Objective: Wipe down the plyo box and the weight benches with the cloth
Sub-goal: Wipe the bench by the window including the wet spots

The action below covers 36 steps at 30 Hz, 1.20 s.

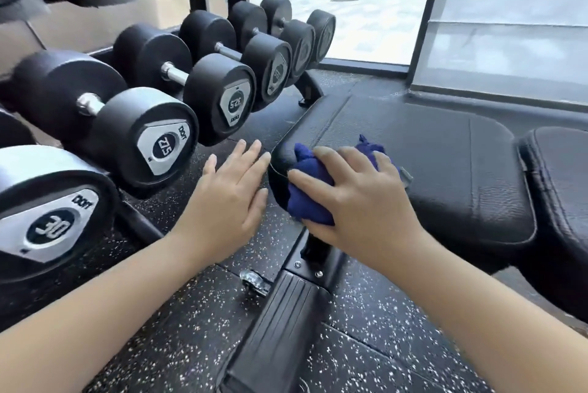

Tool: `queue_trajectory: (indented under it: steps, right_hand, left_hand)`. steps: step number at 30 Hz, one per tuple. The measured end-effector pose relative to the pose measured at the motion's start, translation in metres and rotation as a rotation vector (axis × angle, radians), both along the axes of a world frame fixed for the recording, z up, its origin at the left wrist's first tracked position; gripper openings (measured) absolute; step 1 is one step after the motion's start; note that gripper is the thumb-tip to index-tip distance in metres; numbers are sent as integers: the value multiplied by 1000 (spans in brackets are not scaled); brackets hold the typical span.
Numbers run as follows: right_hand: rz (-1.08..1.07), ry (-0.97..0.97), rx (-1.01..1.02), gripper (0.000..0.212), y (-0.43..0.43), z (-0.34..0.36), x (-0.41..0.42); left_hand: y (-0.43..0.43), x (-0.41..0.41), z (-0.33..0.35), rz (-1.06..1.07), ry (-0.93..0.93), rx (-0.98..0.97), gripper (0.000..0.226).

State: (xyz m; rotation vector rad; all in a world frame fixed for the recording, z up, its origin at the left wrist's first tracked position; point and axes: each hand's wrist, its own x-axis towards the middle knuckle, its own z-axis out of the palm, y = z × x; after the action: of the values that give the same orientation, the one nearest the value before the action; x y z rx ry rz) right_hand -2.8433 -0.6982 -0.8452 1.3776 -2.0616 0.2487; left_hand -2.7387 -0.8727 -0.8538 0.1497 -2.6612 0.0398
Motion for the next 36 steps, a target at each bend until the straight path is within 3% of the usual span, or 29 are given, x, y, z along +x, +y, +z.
queue_trajectory:
  steps: [3, 6, 12, 16, 21, 29, 36]
  right_hand:
    - [-69, 94, -23, 45, 41, -11, 3]
    - [-171, 160, -25, 48, 83, -21, 7]
    - [-319, 73, -218, 52, 142, -26, 4]
    - [-364, 123, -292, 50, 119, -26, 9]
    - [-344, 266, -240, 45, 79, -28, 13]
    - [-213, 324, -222, 43, 134, -35, -5]
    - [-351, 337, -252, 48, 77, -33, 8]
  left_hand:
    - [12, -8, 8, -75, 51, -25, 52]
    - [33, -25, 14, -130, 128, 108, 55]
    - [77, -43, 7, -302, 202, 159, 55]
    - [85, -44, 11, -322, 265, 235, 55]
    - [78, -45, 9, -322, 268, 216, 53]
    - [47, -40, -7, -239, 220, 286, 60]
    - [31, -39, -9, -211, 225, 414, 65]
